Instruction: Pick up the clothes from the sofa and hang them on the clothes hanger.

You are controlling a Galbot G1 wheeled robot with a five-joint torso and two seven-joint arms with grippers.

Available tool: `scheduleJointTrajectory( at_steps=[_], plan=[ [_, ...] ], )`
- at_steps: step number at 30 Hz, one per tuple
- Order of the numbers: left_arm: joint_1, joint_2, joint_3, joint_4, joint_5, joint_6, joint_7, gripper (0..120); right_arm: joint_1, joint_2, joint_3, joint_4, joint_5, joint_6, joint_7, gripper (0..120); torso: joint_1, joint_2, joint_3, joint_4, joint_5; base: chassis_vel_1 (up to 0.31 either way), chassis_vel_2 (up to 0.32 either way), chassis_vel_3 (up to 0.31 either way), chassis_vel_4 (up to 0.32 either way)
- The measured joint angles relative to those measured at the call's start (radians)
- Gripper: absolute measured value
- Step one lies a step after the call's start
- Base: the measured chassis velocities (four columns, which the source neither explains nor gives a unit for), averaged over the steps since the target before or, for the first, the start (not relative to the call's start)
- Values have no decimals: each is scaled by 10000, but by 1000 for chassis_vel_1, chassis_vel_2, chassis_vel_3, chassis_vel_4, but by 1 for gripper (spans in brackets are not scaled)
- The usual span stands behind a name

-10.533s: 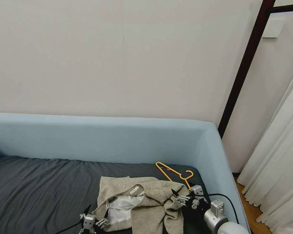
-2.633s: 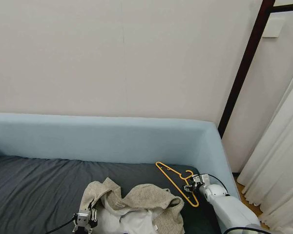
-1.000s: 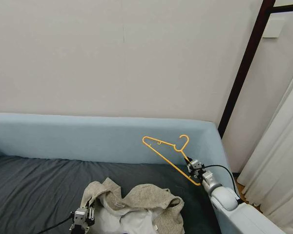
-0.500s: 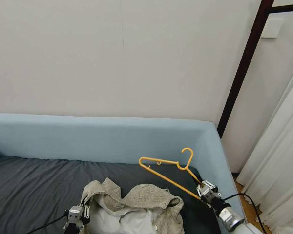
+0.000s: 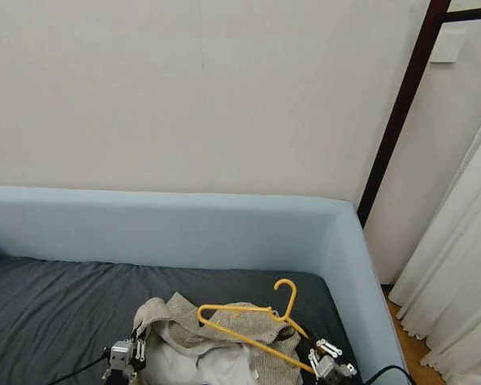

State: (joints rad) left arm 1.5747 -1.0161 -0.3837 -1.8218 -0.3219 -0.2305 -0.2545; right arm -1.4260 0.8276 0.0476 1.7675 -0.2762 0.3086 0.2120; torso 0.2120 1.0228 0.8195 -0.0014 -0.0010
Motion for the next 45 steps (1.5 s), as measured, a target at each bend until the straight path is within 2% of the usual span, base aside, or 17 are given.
scheduleJointTrajectory(
  at_steps=[8,20,32,38,45],
  plan=[
    [183,141,38,-345,-8,78,-75,1,763,559,-1130,-591,-607,-23,44,6,0,-1,1,2,1,0,0,0,0],
    [556,306,277,-939,40,268,-177,1,2133,1321,-2619,-1257,-536,-534,394,6,0,-2,1,2,1,0,0,0,0],
    [724,49,807,-1361,342,178,-180,1,2583,2337,-2731,-1698,216,-1292,983,6,1,-1,1,3,1,0,0,0,0],
    [4,177,1403,-1436,364,127,-37,1,2613,2531,-2782,-1749,-58,-1333,1034,6,0,-1,1,-1,2,0,0,0,0],
    [-958,747,2132,-1393,266,143,284,1,2938,2621,-2957,-1922,-147,-1380,1041,6,1,-2,2,0,2,0,0,0,0]
  ],
)
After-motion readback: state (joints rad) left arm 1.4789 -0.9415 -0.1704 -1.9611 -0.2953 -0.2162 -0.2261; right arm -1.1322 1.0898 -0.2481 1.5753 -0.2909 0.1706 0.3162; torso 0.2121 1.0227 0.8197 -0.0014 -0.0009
